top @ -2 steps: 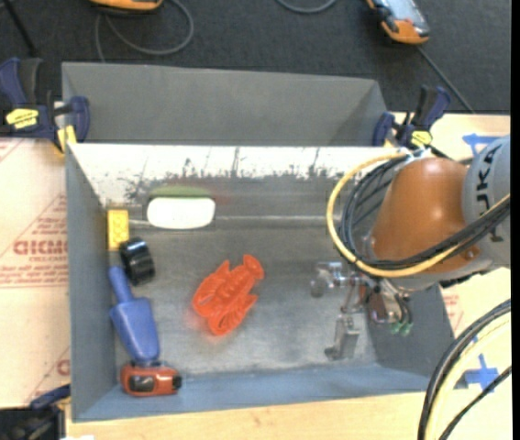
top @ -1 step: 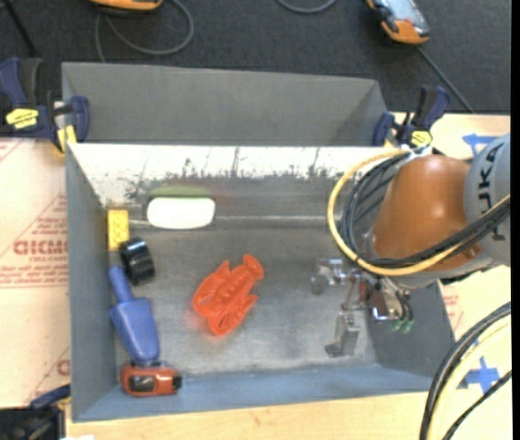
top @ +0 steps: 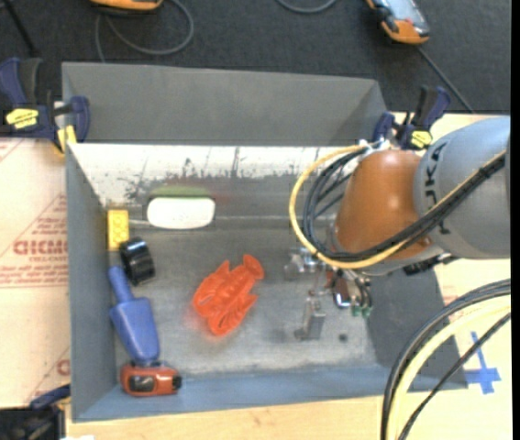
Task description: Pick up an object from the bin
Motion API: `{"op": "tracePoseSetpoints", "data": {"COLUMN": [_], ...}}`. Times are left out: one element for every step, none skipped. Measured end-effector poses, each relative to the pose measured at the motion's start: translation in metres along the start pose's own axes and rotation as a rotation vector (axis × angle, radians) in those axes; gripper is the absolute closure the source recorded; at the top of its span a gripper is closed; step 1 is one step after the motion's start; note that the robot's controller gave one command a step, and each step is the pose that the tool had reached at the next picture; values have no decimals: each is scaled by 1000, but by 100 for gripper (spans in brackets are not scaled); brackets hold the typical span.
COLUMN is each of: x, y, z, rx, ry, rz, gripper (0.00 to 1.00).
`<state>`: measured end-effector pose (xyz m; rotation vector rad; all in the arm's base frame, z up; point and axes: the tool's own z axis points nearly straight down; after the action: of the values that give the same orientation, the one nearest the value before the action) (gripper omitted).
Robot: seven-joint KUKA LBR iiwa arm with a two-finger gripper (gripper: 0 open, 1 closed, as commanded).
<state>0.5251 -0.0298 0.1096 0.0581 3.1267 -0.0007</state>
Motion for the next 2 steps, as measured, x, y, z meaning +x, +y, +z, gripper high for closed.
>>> {"op": "tracePoseSetpoints", "data": {"x": [-7, -21], "y": [0, 46], "z": [14, -8], "rx": [0, -1], "ry": [21, 10], "rz": [-27, -24], "gripper": [0, 0]}}
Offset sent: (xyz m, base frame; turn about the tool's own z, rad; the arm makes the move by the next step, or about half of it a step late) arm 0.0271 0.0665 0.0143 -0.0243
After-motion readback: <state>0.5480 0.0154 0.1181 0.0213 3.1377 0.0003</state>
